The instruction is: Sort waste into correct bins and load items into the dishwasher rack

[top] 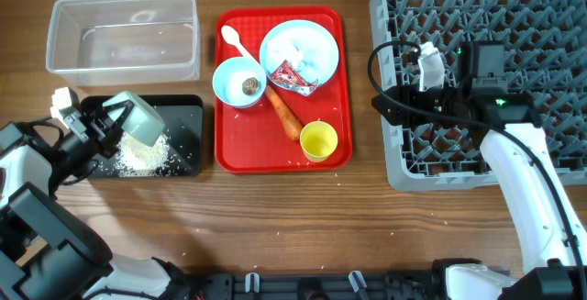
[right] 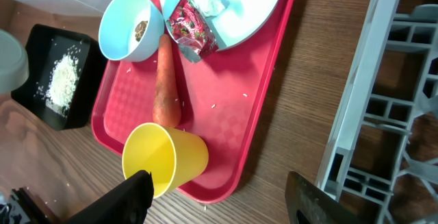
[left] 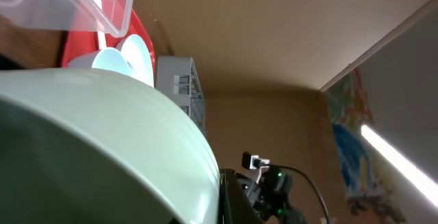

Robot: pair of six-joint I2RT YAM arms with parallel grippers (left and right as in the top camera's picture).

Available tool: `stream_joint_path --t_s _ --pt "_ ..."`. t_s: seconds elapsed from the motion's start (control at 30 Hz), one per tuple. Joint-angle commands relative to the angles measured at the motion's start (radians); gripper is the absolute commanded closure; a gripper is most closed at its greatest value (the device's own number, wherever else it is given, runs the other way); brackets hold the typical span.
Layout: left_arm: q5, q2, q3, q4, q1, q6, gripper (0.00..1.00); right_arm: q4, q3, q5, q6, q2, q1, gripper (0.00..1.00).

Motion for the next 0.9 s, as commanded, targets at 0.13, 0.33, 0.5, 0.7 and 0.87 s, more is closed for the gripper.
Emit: stream_joint_path --t_s 0.13,0.33,0.5,0.7,0.87 --pt "-0.323 -0.135 0.059 0.134 -0.496 0.024 0.96 0.013 0.021 0.006 0.014 0.006 -0.001 0.36" --pt "-1.208 -0.106 0.100 0.152 -1.114 -0.190 0.96 0.014 0.021 0.029 0.014 0.006 -0.001 0.36" --pt "-1.426 -0.088 0.101 0.151 -1.240 -0.273 0.22 0.064 0.021 0.009 0.006 0.006 -0.001 0.28" --pt "-1.426 -0.167 0.266 -0.010 -1.144 -0.346 0.16 0.069 0.250 0.100 0.045 0.013 0.142 0.30" --pt "-1.429 -0.340 0.306 -0.077 -0.896 -0.388 0.14 0.089 0.318 0.269 0.064 0.148 0.364 0.30"
